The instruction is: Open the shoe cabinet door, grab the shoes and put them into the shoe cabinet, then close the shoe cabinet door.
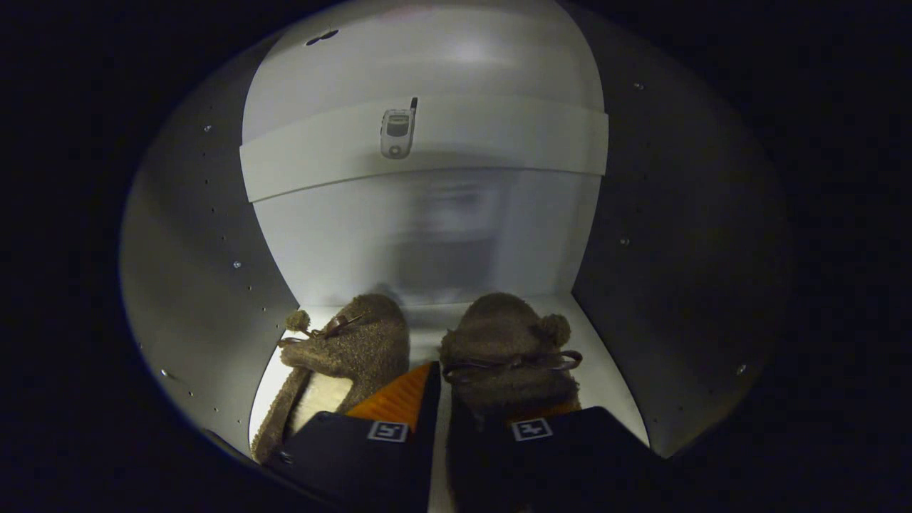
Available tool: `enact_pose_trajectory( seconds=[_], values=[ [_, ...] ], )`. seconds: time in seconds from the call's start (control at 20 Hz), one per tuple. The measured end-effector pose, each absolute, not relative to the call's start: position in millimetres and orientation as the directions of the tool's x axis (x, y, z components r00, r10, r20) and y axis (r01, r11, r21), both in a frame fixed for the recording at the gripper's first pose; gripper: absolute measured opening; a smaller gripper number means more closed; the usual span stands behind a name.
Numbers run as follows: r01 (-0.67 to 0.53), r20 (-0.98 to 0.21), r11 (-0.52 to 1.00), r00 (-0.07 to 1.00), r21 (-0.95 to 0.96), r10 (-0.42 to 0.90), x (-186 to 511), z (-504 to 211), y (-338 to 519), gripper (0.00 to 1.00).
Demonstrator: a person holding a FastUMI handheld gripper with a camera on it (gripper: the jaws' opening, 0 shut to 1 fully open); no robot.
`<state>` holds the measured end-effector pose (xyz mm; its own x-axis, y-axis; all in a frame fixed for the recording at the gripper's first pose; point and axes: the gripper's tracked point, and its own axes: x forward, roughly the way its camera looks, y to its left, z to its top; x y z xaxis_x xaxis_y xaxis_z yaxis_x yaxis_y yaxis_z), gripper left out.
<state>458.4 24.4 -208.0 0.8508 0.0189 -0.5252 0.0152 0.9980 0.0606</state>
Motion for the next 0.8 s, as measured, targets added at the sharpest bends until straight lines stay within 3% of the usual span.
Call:
enact_pose_trajectory(
  seconds=[0.35, 0.55, 0.8],
  values=[
    [-0.01, -0.538, 0.997, 0.841, 0.082, 0.052, 421, -188, 28, 0.93],
    [-0.016, -0.521, 0.999, 0.853, 0.036, 0.032, 392, -165, 13, 0.99],
    [-0.009, -0.364, 0.996, 0.93, 0.094, 0.043, 355, -107, 0, 0.99]
  ],
)
